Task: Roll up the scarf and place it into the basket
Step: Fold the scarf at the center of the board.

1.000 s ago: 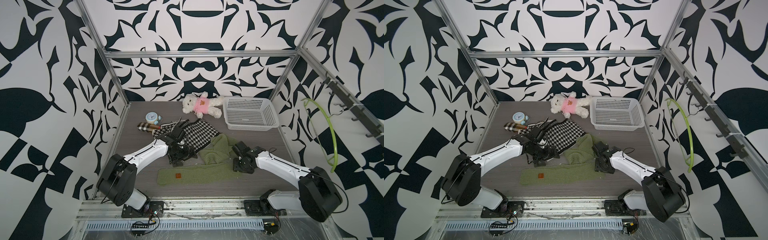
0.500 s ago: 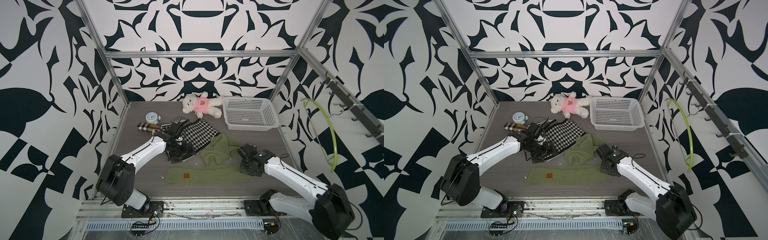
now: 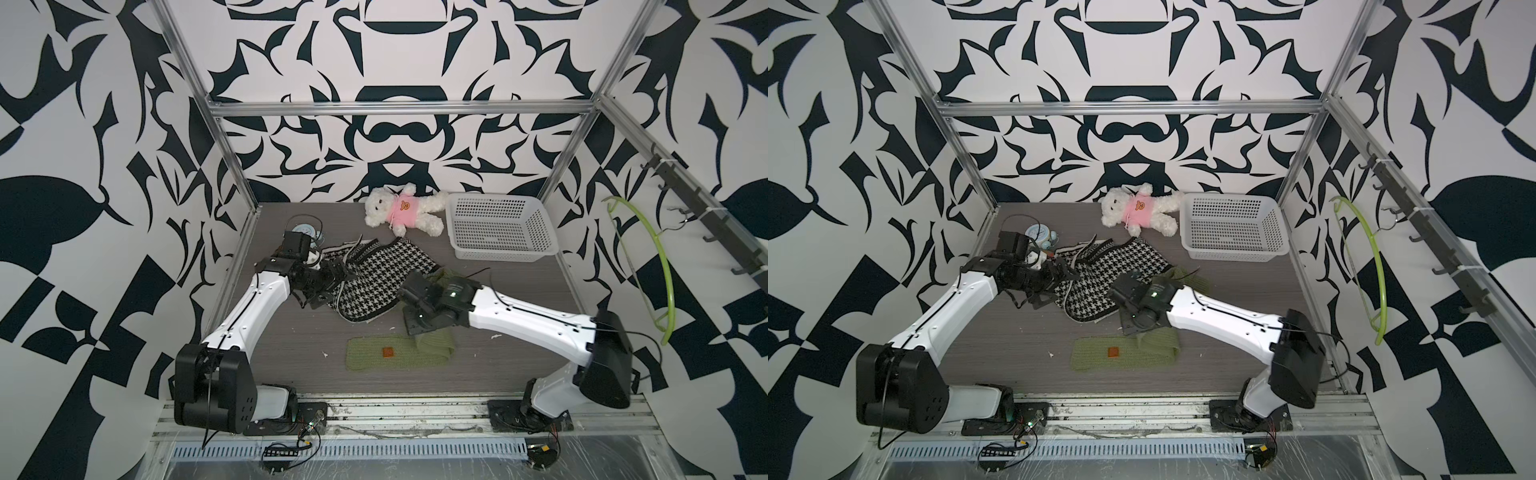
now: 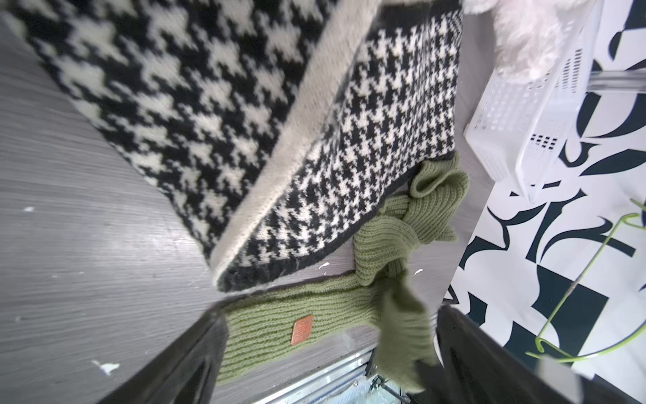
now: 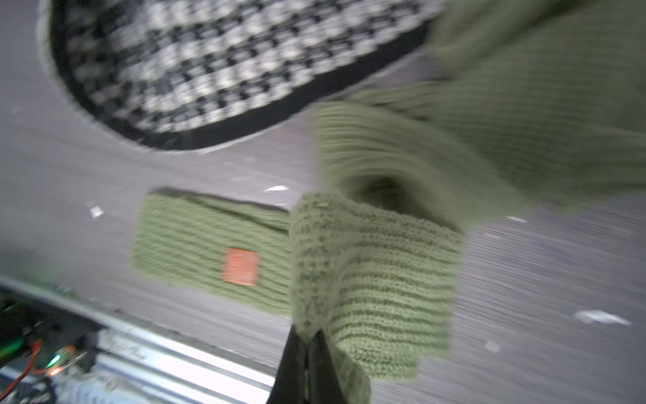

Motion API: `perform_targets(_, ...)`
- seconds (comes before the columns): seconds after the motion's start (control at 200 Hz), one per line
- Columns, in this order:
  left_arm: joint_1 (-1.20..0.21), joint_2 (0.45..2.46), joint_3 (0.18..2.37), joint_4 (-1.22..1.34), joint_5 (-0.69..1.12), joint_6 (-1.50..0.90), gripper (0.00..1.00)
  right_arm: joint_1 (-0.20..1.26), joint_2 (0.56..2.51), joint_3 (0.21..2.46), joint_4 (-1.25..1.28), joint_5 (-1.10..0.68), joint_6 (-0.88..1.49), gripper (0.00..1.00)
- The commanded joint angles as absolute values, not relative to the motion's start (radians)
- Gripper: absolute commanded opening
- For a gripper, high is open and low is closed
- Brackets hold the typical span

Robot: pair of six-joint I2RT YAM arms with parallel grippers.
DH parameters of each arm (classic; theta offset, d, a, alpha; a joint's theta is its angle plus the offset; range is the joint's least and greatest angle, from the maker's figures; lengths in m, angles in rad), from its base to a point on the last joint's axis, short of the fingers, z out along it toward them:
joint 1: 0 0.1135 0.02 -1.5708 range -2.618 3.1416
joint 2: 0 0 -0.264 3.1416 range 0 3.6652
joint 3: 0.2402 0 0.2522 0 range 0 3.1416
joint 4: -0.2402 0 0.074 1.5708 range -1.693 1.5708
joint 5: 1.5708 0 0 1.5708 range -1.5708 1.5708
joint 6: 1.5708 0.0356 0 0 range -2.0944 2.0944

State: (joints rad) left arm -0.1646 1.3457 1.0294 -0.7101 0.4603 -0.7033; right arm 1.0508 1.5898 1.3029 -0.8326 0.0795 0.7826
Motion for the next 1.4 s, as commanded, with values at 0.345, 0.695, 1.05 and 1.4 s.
perform_targets(0.345, -0.197, 1.319, 0.879, -0.704, 0.557, -0.664, 0.99, 1.113, 1.604, 1.333, -0.595, 0.011, 0.762, 0.65)
perform_targets(0.695, -0.562, 1.390, 0.808, -0.527, 0.501, -0.871, 0.91, 0.909, 1.362, 1.067, -0.700, 0.095, 0.772, 0.65)
perform_targets(1.05, -0.658, 1.461, 0.789, -0.588, 0.417, -0.896, 0.70, 0.809, 1.180, 0.955, -0.765, 0.137, 0.735, 0.65)
perform_targets(1.4, -0.730, 1.484, 0.832, -0.657, 0.374, -0.889, 0.00, 0.783, 1.123, 0.896, -0.761, 0.152, 0.710, 0.66)
